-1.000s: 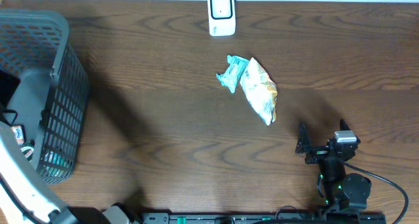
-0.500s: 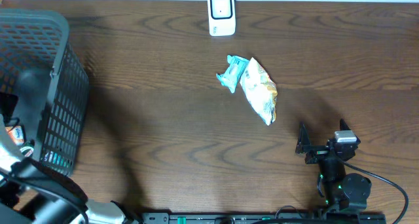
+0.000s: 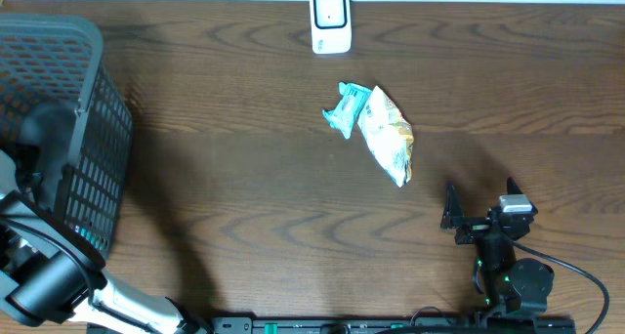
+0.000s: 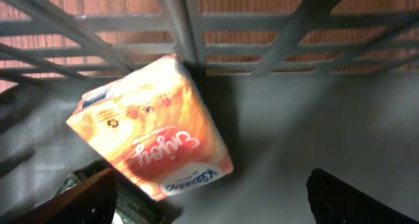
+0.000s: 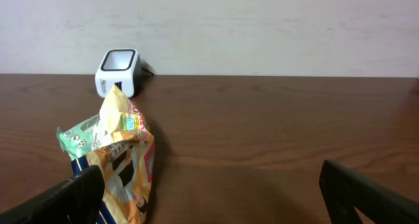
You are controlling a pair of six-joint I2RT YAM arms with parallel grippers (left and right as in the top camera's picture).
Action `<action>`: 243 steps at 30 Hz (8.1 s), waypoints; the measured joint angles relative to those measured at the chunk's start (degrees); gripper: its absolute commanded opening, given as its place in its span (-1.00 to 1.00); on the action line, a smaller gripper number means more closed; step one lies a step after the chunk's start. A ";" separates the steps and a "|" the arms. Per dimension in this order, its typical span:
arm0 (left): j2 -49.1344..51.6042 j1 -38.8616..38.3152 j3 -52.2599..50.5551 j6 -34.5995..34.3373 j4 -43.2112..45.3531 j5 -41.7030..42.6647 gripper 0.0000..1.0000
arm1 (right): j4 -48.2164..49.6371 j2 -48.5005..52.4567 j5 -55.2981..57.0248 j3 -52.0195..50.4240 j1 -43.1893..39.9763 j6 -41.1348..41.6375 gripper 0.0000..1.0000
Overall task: Scan the item barcode
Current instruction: 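Reach into the basket and grasp the orange tissue box, then hold the orange box at the scanner, then place it on the table, then reach into the basket and grasp the small green Kleenex pack, then scan the green Kleenex pack and set it left of the orange box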
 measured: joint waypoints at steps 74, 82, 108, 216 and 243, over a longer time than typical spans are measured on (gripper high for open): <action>-22.36 -59.60 -0.33 14.05 14.93 22.71 -0.85 | 0.02 0.00 0.00 0.00 0.00 0.00 0.99; -6.12 -66.25 -0.33 15.58 17.84 19.30 -0.85 | 0.00 -0.02 -0.02 0.00 0.00 0.00 0.99; -7.50 -63.71 -0.35 16.52 23.98 18.27 0.25 | 0.02 0.00 -0.02 0.00 0.00 0.00 0.99; -31.08 -2.69 20.57 13.25 -13.00 31.45 -0.85 | 0.02 0.00 -0.02 0.00 0.00 -0.02 0.99; -3.26 -57.48 20.57 23.87 -6.21 24.81 -0.86 | 0.00 0.00 0.00 0.00 0.00 0.00 0.99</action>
